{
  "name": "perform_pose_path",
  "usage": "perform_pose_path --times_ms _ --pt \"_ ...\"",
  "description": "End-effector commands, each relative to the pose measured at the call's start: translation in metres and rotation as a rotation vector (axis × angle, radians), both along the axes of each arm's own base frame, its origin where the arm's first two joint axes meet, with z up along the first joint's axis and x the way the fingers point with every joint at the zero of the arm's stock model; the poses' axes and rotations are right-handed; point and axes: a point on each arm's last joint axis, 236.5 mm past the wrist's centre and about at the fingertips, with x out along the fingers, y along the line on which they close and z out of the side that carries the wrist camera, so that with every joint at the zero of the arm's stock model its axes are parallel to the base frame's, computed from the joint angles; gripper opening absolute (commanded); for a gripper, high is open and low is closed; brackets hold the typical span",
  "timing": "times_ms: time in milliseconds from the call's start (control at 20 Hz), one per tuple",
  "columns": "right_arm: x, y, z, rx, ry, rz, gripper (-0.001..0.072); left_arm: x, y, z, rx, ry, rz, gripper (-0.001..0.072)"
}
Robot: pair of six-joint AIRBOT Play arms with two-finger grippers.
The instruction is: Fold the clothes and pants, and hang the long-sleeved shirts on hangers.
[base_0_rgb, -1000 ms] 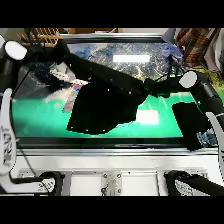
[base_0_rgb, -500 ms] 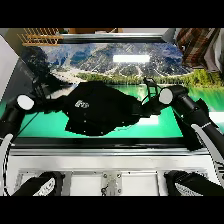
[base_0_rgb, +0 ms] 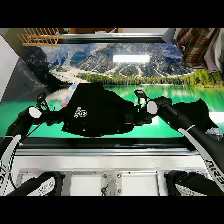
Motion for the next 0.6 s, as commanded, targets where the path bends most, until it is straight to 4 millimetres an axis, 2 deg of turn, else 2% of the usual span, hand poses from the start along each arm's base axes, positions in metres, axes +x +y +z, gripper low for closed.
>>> perform_pose_path --times_ms 0,50,100,150,250,400,450,550 --pt "0.003 0.012 -0.008 0.044 0.009 -0.027 0.0079 0.012 0.003 0.0 0.002 -0.002 0.005 0.0023" --pt "0.006 0.016 -0.003 0.064 -0.005 -0.027 0.0315 0.016 0.003 0.006 0.004 -0.018 0.003 0.0177" --pt "0.008 0.02 0.005 0.096 -0.025 -0.014 0.0594 0.023 0.004 0.019 0.006 -0.05 0.001 0.042" --pt "0.012 0.022 0.019 0.13 -0.05 -0.01 0.0648 0.031 0.004 0.037 0.012 -0.096 -0.001 0.0464" --pt "0.025 0.012 0.057 0.182 -0.131 -0.031 0.0648 0.045 0.005 0.088 0.022 -0.222 -0.005 0.0464" --pt "0.036 -0.038 0.106 0.19 -0.254 -0.099 0.065 0.04 -0.003 0.151 0.027 -0.349 -0.036 0.0463" --pt "0.036 -0.056 0.113 0.183 -0.268 -0.124 0.0652 0.035 -0.008 0.162 0.028 -0.379 -0.048 0.0463" --pt "0.032 -0.086 0.107 0.165 -0.248 -0.187 0.066 0.021 -0.022 0.172 0.025 -0.42 -0.08 0.0463"
